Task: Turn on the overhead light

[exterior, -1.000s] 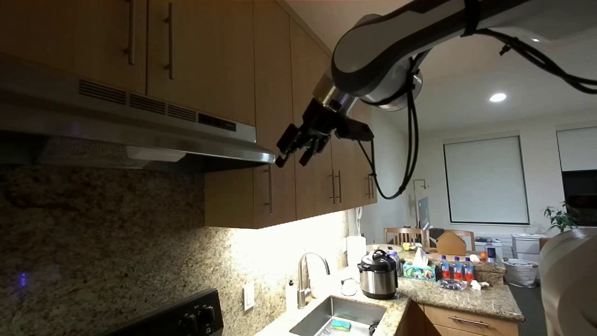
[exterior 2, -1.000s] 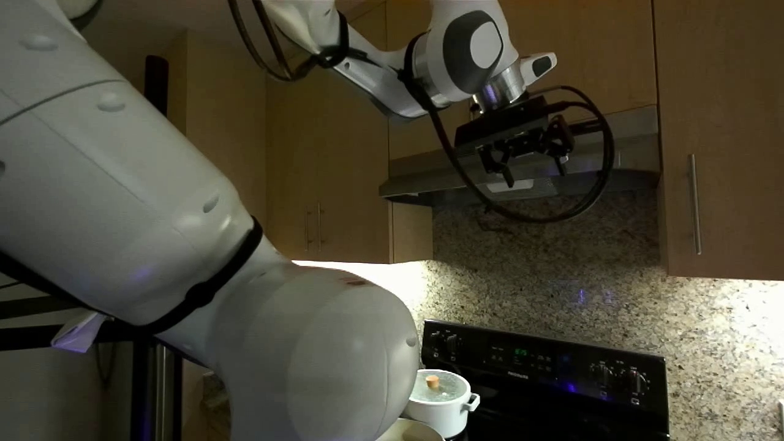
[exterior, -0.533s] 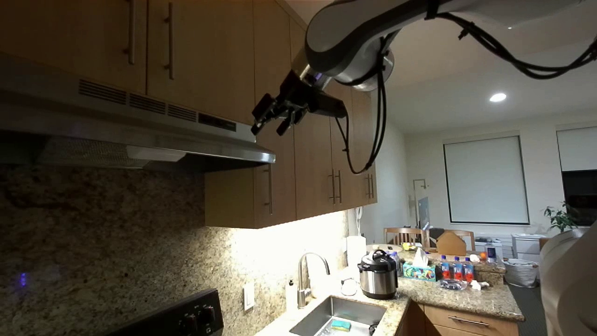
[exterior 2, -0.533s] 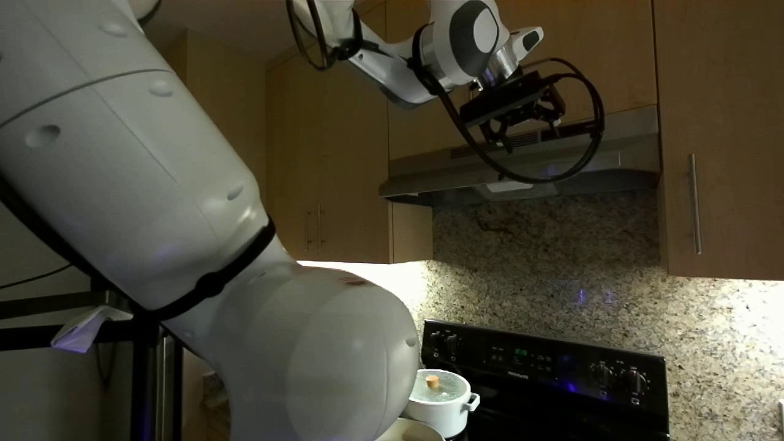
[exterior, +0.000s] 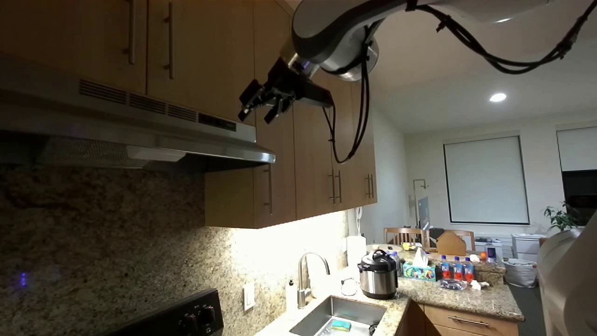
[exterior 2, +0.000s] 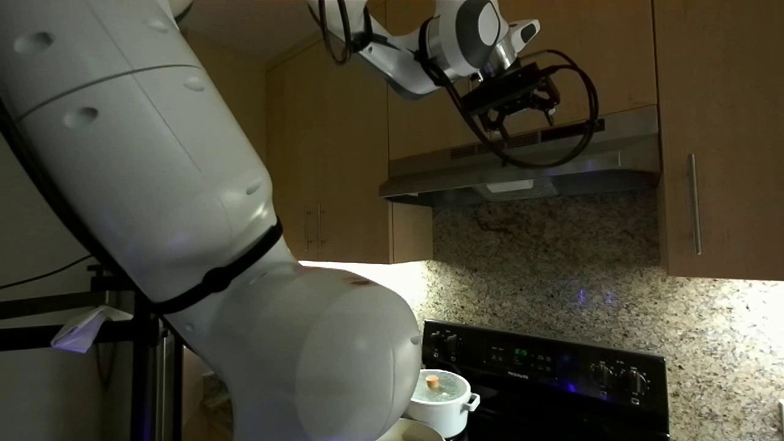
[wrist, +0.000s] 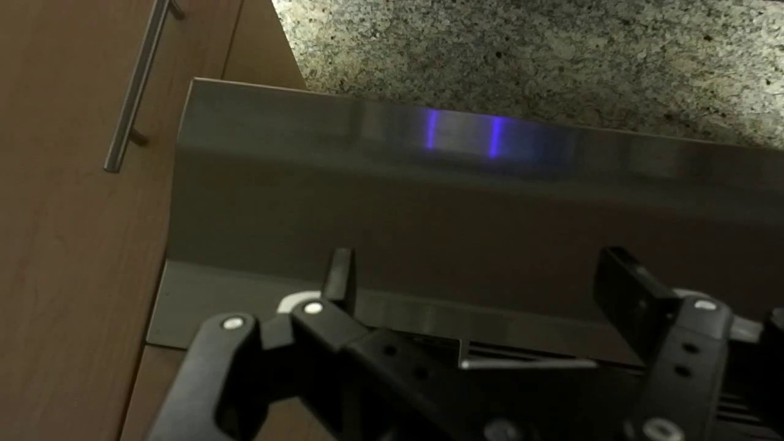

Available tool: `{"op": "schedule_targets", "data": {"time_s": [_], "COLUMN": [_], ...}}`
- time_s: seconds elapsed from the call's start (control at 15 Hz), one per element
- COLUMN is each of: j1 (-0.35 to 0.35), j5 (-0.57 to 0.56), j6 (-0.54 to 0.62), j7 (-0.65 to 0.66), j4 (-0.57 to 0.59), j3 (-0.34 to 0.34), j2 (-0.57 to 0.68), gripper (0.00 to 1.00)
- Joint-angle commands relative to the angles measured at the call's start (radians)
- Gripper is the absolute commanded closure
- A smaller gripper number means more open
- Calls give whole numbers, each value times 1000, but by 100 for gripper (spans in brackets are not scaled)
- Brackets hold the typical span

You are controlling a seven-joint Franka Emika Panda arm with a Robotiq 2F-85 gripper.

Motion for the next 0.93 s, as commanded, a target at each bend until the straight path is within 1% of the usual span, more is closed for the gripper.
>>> {"op": "schedule_targets", "data": {"time_s": [0.0,0.07,0.13,0.27,0.33,0.4,0.47,0.53,0.6,0.73,0.8,0.87], "j1": [3,8,8,29,6,29,32,57,69,139,186,217], "j5": [-4,-2,4,30,6,20,19,41,55,142,195,233], "j6": [-2,7,53,127,176,218,261,290,313,343,351,347], "j7": [3,-1,12,16,35,24,27,23,27,1,-20,-30], "j4": [3,-5,-8,8,23,34,45,60,73,108,127,149], "j3": [-3,-5,0,-2,22,16,20,7,1,-44,-76,-101], "j2": [2,1,15,53,84,111,140,170,194,237,252,261], "gripper": [0,0,0,0,0,0,0,0,0,0,0,0]}}
